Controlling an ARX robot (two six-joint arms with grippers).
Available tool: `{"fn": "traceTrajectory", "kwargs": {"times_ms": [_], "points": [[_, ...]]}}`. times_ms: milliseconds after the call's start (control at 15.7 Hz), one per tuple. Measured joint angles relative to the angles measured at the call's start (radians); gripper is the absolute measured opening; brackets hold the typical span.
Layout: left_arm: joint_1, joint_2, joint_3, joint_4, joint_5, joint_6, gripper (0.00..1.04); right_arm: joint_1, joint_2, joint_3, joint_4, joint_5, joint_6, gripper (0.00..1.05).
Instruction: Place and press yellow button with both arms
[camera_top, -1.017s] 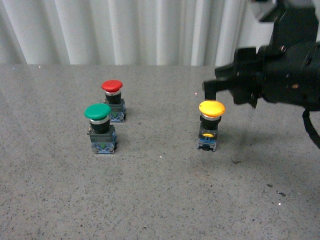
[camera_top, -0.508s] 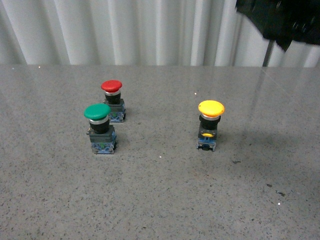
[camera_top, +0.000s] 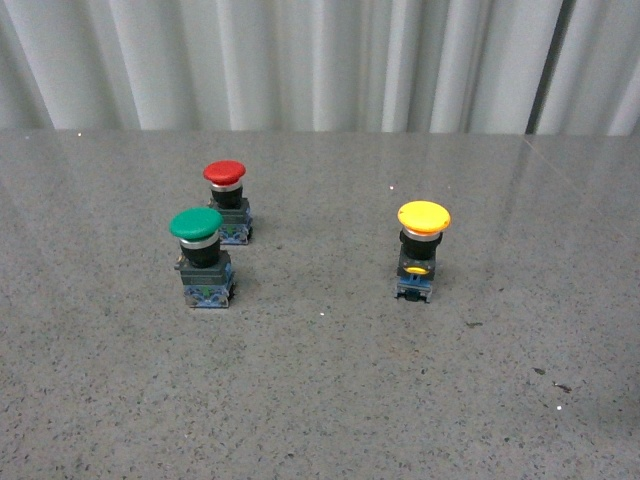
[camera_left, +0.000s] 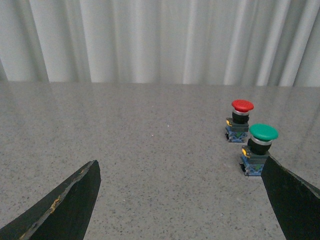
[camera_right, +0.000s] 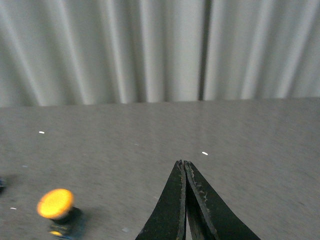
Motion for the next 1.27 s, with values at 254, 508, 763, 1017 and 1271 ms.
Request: {"fn": "traceTrajectory", "kwargs": {"times_ms": [254, 508, 763, 1017, 1271], "points": [[0.000, 0.000, 0.000, 0.000, 0.000, 0.000, 0.98, -0.108, -0.199, -0.143, -0.001, -0.112, -0.028, 0.02], [0.000, 0.000, 0.000, 0.000, 0.000, 0.000, 0.98, -0.188, -0.316, -0.251, -0.026, -0.187, -0.037, 0.02], [0.000, 0.000, 0.000, 0.000, 0.000, 0.000, 0.98, -0.272, -0.427, -0.310, -0.080, -0.292, -0.040, 0.02], [0.000, 0.000, 0.000, 0.000, 0.000, 0.000, 0.98, -0.329, -0.530, -0.346, -0.144, -0.333, -0.040, 0.02], [0.000, 0.000, 0.000, 0.000, 0.000, 0.000, 0.98, -0.328, -0.614, -0.389, -0.163, -0.333, -0.041, 0.02]]}}
